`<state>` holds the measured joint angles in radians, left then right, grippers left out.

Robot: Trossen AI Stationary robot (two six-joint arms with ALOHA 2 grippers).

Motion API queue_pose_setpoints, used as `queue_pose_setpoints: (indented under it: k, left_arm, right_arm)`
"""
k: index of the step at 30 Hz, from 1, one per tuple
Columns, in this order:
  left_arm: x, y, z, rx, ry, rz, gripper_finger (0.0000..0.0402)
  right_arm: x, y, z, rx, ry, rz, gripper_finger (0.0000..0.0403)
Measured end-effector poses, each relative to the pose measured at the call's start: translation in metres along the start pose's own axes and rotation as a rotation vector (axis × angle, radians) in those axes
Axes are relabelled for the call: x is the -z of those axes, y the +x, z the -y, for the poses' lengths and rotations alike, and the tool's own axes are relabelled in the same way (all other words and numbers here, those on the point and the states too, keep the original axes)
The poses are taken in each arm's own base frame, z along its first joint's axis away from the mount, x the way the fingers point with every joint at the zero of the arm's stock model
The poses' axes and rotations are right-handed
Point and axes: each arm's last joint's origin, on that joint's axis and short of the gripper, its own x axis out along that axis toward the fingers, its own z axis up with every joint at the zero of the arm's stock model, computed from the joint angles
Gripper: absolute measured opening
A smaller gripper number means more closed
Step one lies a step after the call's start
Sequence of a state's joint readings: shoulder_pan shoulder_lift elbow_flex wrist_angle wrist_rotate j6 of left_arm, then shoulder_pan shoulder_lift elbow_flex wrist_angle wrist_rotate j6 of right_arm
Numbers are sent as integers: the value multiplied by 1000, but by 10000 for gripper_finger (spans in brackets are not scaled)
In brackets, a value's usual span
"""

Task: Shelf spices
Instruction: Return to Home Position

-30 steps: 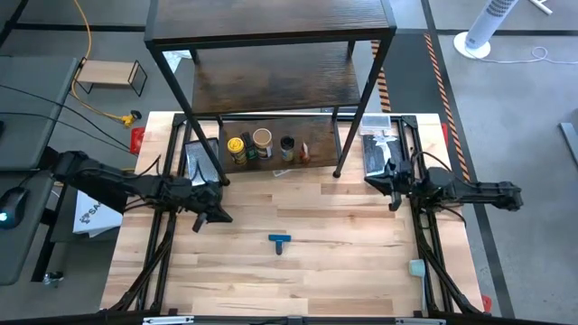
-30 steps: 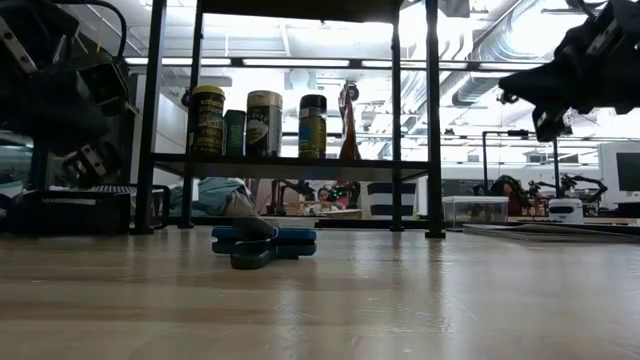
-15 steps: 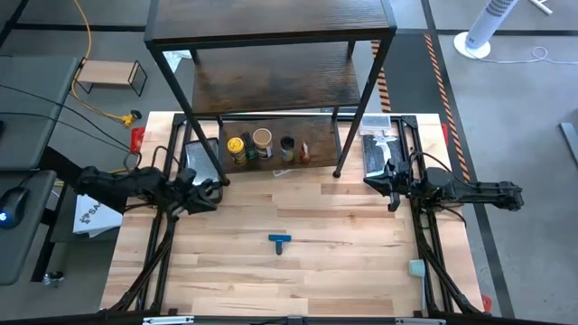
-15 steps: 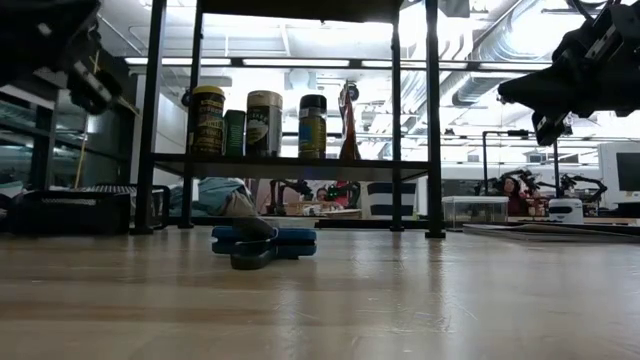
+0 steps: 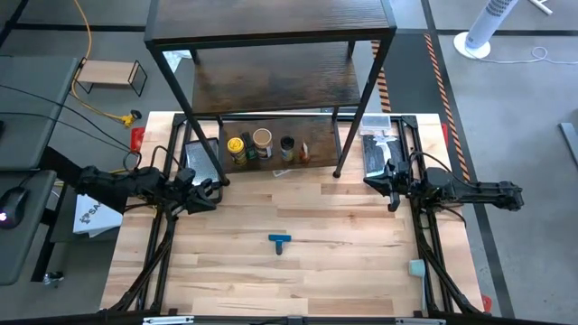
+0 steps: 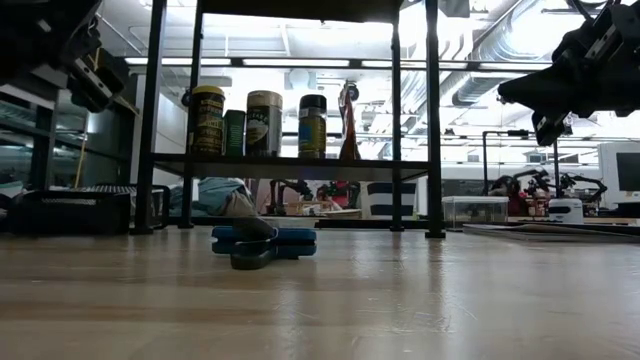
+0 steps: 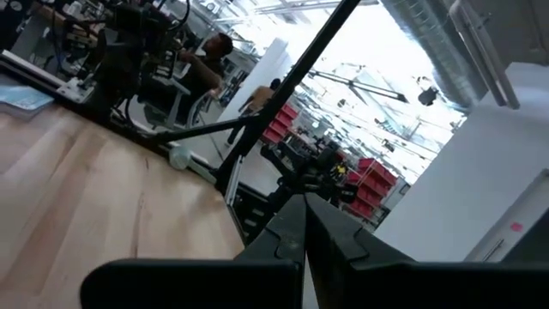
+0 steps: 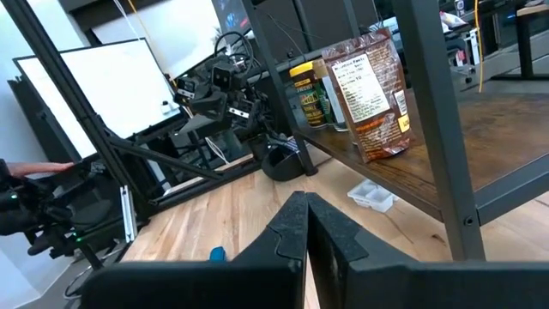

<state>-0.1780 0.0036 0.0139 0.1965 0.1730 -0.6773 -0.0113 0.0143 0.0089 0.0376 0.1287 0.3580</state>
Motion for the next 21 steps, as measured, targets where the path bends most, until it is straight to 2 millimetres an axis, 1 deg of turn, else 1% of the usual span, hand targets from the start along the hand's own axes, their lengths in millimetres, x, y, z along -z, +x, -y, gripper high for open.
queue_pose_setpoints:
  k: [17, 19, 21]
  left_arm:
    - [1, 0, 0, 10, 2, -13, 1]
    - [4, 0, 0, 57, 71, -82, 1]
    - [6, 0, 1, 79, 117, -108, 1]
  right_arm:
    - [0, 0, 0, 0, 0, 0, 0]
    - [0, 0, 0, 0, 0, 0, 0]
    - [0, 0, 0, 0, 0, 0, 0]
